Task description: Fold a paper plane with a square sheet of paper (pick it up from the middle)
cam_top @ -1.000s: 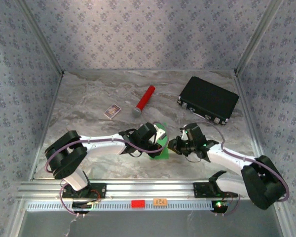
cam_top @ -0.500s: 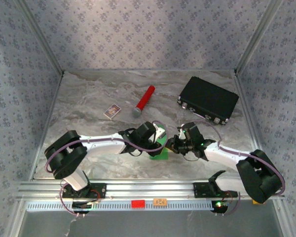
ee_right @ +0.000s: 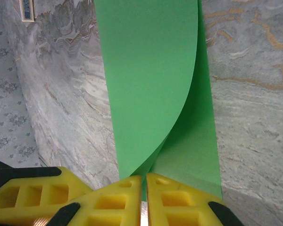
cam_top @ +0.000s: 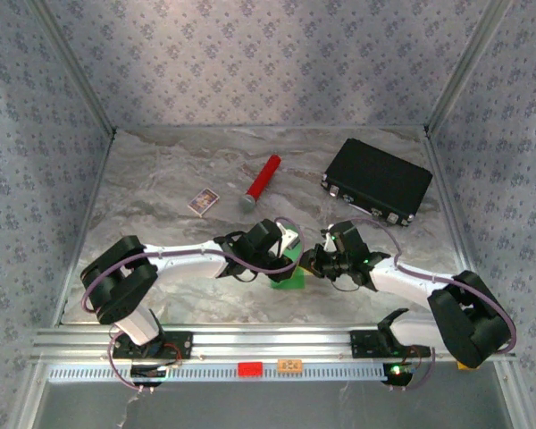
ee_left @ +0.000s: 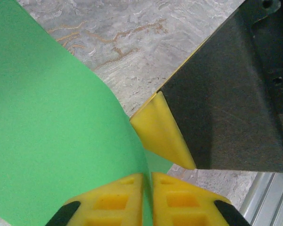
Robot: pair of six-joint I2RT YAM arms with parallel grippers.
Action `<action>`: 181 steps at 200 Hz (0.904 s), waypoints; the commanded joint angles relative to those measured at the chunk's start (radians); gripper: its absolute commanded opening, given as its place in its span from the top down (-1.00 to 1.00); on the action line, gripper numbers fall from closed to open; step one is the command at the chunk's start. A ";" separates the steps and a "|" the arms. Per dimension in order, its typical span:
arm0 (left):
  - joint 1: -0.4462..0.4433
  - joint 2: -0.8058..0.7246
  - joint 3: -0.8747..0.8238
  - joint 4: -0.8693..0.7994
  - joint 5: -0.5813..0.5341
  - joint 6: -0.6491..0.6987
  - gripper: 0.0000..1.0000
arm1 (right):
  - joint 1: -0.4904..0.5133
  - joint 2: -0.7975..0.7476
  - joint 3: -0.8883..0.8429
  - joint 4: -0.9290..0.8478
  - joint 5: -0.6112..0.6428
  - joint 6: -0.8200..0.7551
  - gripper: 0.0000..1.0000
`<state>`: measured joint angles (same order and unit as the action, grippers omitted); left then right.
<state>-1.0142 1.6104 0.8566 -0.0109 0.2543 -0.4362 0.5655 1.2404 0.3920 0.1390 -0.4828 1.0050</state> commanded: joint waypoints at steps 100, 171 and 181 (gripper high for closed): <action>0.014 -0.024 -0.022 0.009 -0.017 -0.004 1.00 | 0.074 0.018 0.030 -0.146 0.103 -0.032 0.78; 0.014 -0.015 -0.015 -0.001 -0.020 -0.015 1.00 | 0.082 0.096 0.056 -0.236 0.143 -0.083 0.83; 0.014 -0.014 -0.013 -0.001 -0.019 -0.020 1.00 | 0.074 0.089 0.062 -0.280 0.158 -0.102 0.83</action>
<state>-1.0058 1.6104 0.8421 -0.0032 0.2390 -0.4400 0.6468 1.3251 0.4221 -0.0078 -0.3794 0.9623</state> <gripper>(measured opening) 0.041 0.087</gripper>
